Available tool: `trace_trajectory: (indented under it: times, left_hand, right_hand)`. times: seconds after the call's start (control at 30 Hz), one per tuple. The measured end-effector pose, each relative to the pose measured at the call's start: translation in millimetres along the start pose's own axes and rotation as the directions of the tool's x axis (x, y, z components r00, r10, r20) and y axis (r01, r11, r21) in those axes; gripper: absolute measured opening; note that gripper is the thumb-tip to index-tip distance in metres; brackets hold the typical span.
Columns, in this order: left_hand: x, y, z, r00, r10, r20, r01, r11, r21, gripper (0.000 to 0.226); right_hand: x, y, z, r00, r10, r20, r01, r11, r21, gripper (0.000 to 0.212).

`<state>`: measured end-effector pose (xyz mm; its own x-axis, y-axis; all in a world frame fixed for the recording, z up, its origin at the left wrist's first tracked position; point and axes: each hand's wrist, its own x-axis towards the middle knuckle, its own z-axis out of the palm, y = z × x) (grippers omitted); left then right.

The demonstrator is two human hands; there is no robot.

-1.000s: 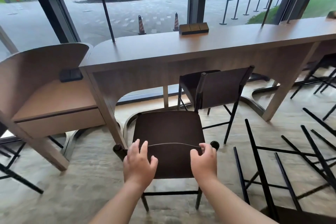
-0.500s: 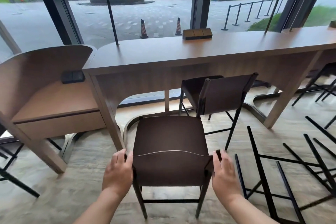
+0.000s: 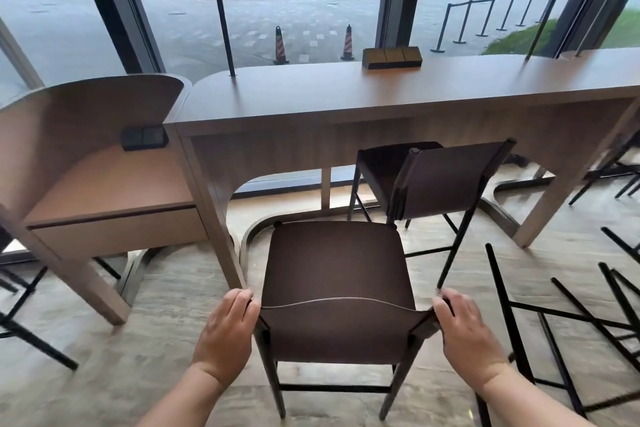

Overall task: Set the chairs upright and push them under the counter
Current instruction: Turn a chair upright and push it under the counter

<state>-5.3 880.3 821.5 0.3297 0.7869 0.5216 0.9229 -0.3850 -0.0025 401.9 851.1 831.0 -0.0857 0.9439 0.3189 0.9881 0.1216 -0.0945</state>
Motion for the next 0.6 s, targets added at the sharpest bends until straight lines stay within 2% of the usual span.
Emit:
trace_trajectory:
  times: [0.13, 0.3, 0.4, 0.6]
  left_hand:
    - [0, -3, -4, 0.999, -0.002, 0.035, 0.001, 1.0, 0.015, 0.036]
    - [-13, -21, -14, 0.999, -0.042, 0.009, 0.042, 0.998, 0.041, 0.039]
    - [-26, -34, -22, 0.994, -0.106, 0.016, 0.105, 0.992, 0.073, 0.042]
    - [-34, -59, -32, 0.978, -0.201, 0.053, 0.192, 0.971, 0.14, 0.043]
  right_hand:
    - [5, -1, -5, 0.999, -0.029, 0.031, 0.029, 1.0, -0.01, 0.06]
    - [27, -22, -5, 0.993, -0.12, 0.008, 0.12, 0.993, 0.02, 0.066]
    - [57, -42, -10, 0.987, -0.155, 0.03, 0.155, 0.988, 0.007, 0.057]
    - [106, -79, -8, 0.96, -0.277, 0.042, 0.275, 0.961, 0.035, 0.055]
